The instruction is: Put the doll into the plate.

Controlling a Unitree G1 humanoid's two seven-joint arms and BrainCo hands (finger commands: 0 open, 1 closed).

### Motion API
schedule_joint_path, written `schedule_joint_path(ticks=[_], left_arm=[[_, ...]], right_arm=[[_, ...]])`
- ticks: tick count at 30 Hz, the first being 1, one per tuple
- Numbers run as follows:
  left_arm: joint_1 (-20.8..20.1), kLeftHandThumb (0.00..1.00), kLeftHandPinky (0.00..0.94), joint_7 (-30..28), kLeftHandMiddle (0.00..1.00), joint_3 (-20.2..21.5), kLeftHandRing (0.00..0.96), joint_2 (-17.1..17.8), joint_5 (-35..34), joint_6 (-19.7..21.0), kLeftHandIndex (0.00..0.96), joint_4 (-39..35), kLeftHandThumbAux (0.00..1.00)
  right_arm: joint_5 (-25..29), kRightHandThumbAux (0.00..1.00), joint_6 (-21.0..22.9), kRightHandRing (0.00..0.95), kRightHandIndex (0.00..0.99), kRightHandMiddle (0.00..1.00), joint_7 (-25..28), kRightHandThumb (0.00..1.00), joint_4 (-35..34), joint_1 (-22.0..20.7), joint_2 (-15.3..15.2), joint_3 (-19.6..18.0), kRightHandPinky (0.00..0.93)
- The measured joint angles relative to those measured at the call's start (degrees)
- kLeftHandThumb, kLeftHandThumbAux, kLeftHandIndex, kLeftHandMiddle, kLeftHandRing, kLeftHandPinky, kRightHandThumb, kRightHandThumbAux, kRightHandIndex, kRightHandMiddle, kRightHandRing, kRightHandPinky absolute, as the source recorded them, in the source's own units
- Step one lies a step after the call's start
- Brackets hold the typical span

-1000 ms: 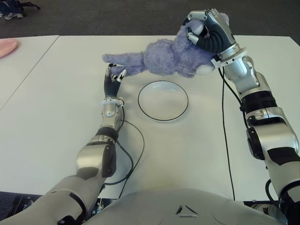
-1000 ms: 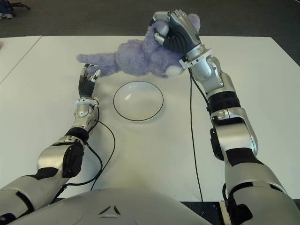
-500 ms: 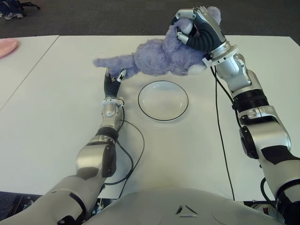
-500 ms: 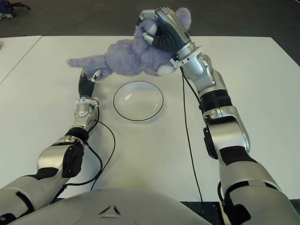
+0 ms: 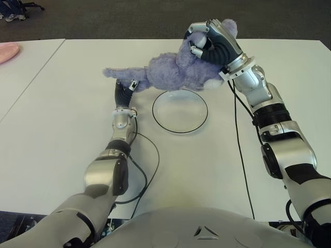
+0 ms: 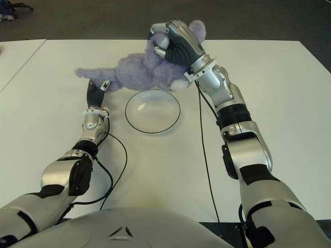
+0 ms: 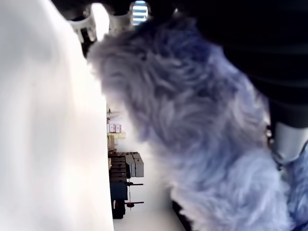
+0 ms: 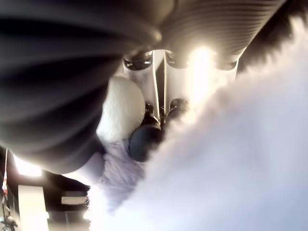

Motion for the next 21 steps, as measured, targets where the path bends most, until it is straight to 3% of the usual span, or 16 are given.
schedule_joint_path(ticks=[21], left_arm=[[0.0,0.0,0.056,0.3,0.114,0.0,0.091,0.0,0.0,0.0,0.077,0.0,0.529]], right_arm=[[0.0,0.72,-2.8,0.839,0.44,0.842,0.2,0.707,0.8,1.1,2.5,1.5,0.823]])
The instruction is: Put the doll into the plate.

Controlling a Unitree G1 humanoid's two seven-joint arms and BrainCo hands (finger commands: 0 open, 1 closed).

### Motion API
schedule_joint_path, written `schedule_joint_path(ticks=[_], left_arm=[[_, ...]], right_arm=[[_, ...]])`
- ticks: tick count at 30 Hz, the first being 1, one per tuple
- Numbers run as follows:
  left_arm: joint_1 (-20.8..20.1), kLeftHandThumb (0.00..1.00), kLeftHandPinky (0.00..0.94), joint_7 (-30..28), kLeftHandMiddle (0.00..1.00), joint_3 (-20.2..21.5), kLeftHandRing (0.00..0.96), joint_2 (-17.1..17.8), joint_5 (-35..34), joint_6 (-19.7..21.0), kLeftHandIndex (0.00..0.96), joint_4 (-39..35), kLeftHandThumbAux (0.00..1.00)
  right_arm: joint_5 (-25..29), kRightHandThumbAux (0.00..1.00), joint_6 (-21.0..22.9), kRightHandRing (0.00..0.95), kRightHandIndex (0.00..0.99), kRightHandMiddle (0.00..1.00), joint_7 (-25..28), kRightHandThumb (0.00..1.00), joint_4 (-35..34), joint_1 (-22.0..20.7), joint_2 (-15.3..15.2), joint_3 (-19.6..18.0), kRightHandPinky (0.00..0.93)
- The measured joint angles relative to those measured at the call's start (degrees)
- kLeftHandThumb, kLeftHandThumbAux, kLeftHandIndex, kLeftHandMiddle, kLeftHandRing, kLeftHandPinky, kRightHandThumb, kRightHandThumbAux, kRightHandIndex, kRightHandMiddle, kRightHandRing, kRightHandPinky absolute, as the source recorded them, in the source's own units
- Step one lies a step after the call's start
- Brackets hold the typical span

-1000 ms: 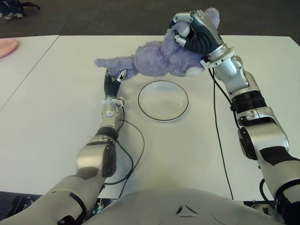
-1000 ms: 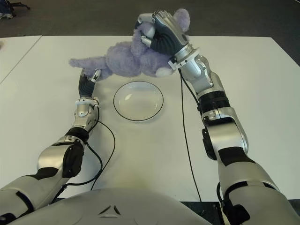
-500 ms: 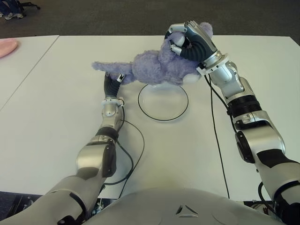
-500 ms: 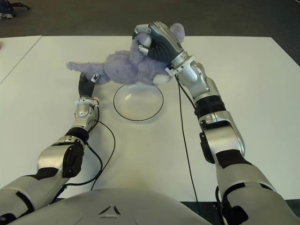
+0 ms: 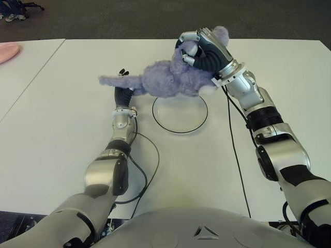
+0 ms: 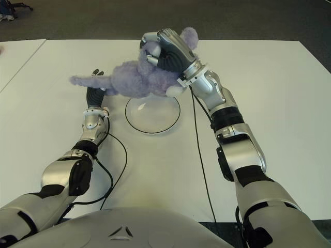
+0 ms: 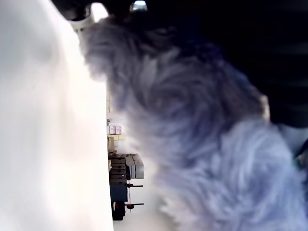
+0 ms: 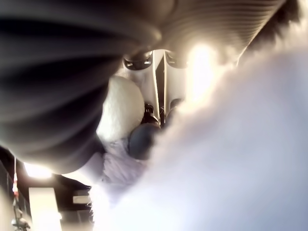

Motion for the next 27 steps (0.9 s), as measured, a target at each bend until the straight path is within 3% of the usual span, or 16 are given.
schedule_joint_path(ticks=[27], left_arm=[[0.0,0.0,0.002,0.0,0.047,2.0,0.039,0.0,-0.8,0.1,0.03,-0.1,0.513]], right_arm=[[2.2,0.724,-0.8,0.842,0.438,0.849,4.0,0.703,-0.3,6.0,1.0,1.0,0.846]])
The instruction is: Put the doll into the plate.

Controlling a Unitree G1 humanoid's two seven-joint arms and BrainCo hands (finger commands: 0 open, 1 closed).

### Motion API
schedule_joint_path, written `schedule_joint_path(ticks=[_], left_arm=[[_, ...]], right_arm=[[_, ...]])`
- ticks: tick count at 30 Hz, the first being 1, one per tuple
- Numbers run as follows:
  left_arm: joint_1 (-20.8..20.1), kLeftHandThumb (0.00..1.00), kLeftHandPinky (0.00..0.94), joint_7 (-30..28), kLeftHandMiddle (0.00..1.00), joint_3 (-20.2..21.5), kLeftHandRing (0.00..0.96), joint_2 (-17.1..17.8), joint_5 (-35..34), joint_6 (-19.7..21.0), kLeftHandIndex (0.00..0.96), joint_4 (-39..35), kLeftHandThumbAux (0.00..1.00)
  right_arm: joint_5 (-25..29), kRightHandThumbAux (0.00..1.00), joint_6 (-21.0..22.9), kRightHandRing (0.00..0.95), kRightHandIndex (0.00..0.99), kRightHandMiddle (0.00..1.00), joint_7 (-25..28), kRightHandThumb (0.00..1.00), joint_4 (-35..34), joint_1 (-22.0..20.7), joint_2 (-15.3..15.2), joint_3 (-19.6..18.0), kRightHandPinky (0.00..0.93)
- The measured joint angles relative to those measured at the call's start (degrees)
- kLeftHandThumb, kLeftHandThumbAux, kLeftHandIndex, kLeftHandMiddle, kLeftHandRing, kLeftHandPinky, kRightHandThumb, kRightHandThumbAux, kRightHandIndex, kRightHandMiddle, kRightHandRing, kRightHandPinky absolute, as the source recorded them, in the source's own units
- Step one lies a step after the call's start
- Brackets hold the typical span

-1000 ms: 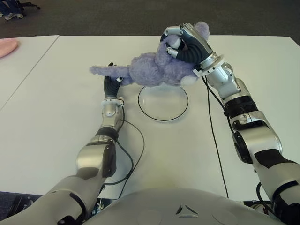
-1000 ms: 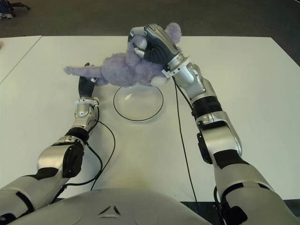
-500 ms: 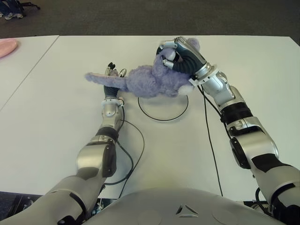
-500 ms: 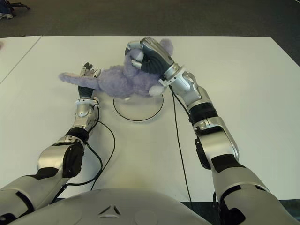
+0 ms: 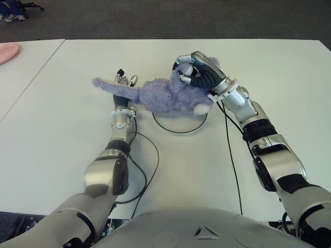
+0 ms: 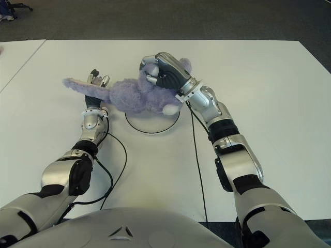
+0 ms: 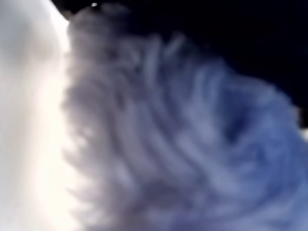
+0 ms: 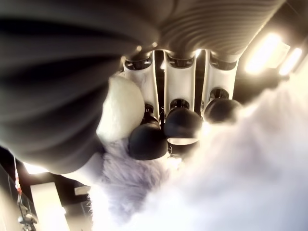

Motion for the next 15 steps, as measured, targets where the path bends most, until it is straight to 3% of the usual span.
schedule_joint_path(ticks=[15], left_arm=[[0.1,0.0,0.0,2.0,0.037,-0.6,0.026,0.6,0.9,-0.9,0.027,-0.1,0.489]], right_arm=[[-0.8,0.724,0.0,0.85,0.438,0.858,-2.5,0.703,0.1,1.1,-0.1,0.0,0.844]])
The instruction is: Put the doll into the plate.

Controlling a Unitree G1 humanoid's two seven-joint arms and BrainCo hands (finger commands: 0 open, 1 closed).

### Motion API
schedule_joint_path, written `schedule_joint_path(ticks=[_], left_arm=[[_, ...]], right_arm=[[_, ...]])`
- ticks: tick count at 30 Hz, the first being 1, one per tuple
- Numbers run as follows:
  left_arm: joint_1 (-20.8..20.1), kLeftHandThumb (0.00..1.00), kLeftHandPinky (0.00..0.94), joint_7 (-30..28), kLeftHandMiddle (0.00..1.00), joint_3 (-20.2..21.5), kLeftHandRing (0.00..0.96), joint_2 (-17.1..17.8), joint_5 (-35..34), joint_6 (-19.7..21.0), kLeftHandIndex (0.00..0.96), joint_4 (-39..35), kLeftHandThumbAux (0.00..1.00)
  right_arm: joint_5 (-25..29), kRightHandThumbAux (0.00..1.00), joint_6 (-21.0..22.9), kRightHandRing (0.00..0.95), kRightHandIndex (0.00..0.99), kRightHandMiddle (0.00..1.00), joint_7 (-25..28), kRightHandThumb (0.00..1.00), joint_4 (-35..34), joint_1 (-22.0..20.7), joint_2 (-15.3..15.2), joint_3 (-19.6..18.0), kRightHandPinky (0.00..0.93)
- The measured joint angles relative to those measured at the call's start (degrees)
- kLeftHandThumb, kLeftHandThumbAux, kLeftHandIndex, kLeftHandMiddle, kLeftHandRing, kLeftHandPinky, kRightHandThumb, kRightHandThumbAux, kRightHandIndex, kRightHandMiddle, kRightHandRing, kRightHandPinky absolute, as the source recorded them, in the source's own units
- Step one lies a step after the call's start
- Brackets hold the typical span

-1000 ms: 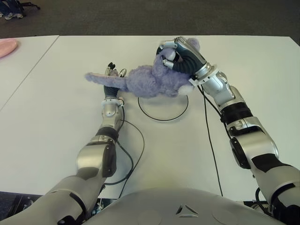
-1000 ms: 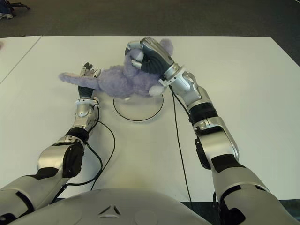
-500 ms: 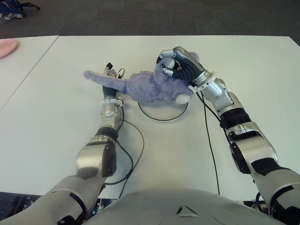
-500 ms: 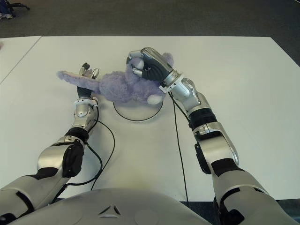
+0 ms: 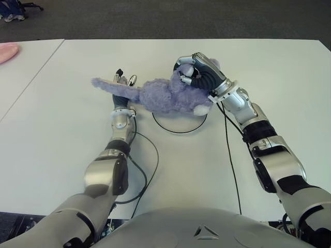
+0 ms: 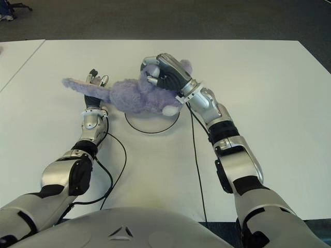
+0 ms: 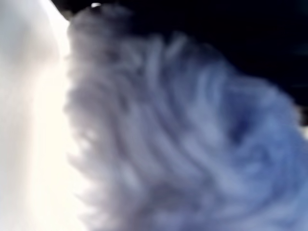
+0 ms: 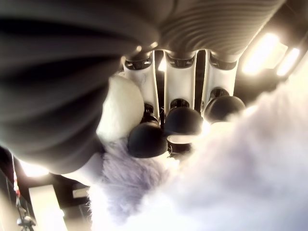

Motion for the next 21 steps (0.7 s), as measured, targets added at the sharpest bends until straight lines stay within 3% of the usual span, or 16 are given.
schedule_joint_path(ticks=[15,18,21], left_arm=[[0.1,0.0,0.0,0.0,0.044,0.5,0.028,0.4,-0.1,0.9,0.034,0.0,0.5],[0.1,0.0,0.004,0.0,0.047,0.5,0.031,0.4,-0.1,0.9,0.034,0.0,0.509],[0.1,0.0,0.011,0.0,0.047,0.5,0.032,0.4,-0.1,0.9,0.029,0.0,0.516]], right_arm=[[-1.4,0.723,0.0,0.856,0.439,0.861,-3.8,0.703,1.7,4.3,0.1,1.7,0.844],[-0.2,0.721,-0.2,0.844,0.438,0.84,-3.0,0.704,2.8,4.3,0.2,1.8,0.826],[1.0,0.724,-0.6,0.758,0.429,0.751,-1.9,0.694,4.3,4.0,0.2,1.9,0.735]])
